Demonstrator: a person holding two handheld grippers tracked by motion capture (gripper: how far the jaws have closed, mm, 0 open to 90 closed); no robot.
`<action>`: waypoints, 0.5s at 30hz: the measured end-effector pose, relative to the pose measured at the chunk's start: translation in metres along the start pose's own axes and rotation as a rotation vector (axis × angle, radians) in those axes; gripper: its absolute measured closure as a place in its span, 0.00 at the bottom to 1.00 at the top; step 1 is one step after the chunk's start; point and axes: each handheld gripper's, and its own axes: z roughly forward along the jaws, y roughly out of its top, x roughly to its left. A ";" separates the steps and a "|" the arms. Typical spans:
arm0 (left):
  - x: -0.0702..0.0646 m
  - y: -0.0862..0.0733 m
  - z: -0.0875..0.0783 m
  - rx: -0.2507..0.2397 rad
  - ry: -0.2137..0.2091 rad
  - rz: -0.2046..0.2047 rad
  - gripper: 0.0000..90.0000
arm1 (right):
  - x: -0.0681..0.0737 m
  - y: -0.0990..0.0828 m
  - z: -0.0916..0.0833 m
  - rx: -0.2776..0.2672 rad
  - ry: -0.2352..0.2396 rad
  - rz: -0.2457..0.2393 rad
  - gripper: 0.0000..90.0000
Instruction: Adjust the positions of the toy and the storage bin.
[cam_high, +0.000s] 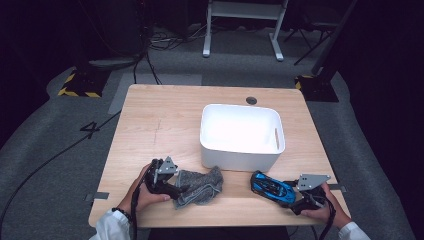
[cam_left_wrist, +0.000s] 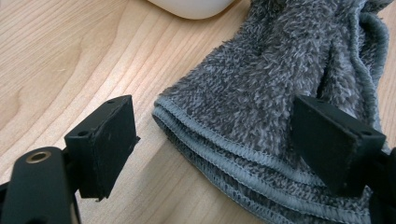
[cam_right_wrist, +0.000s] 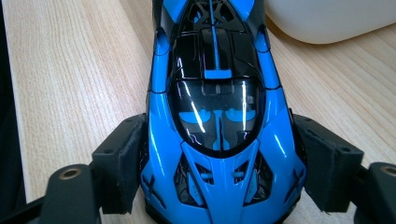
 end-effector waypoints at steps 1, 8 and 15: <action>0.001 -0.001 0.001 0.002 0.003 -0.004 0.18 | 0.000 0.000 0.000 0.000 0.000 0.000 0.28; 0.004 -0.010 0.009 0.022 -0.011 -0.024 0.18 | 0.001 0.000 0.000 -0.001 -0.004 -0.013 0.28; 0.006 -0.014 0.011 -0.004 -0.013 -0.029 0.16 | 0.004 0.003 -0.002 -0.001 -0.017 -0.041 0.28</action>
